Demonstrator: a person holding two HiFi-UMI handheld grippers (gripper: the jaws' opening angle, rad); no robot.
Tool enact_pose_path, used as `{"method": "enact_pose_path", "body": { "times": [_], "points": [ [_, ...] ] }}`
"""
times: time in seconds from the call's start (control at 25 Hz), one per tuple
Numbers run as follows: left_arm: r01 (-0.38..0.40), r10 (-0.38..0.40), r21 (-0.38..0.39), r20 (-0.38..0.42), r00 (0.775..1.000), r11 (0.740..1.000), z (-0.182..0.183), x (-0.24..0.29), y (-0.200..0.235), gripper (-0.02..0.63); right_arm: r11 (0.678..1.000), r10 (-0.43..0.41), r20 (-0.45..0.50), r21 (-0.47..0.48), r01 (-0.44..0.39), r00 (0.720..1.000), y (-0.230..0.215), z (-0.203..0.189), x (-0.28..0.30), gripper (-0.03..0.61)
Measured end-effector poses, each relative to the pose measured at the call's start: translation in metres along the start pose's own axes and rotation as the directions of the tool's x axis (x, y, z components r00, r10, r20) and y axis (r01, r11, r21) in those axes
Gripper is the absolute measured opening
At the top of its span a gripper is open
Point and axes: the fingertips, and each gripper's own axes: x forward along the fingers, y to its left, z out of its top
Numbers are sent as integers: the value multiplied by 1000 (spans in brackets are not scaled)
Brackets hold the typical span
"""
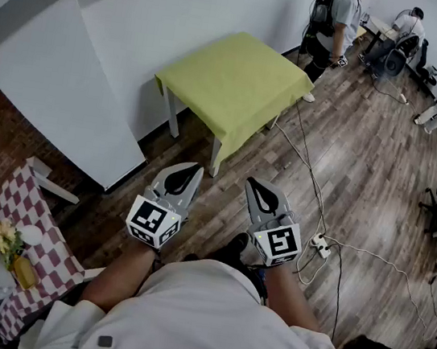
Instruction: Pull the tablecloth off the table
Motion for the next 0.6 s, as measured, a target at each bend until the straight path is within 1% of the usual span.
{"method": "enact_pose_path", "body": {
  "times": [0.28, 0.6],
  "points": [
    [1, -1, 1, -12, 1000, 1000, -7, 10, 7, 2, 1000, -10, -8, 18, 10, 1000, -11, -8, 5, 11],
    [-6, 6, 3, -37, 999, 1000, -16, 48, 13, 3, 999, -5, -12, 36, 6, 1000, -45, -21, 18, 11]
  ]
}}
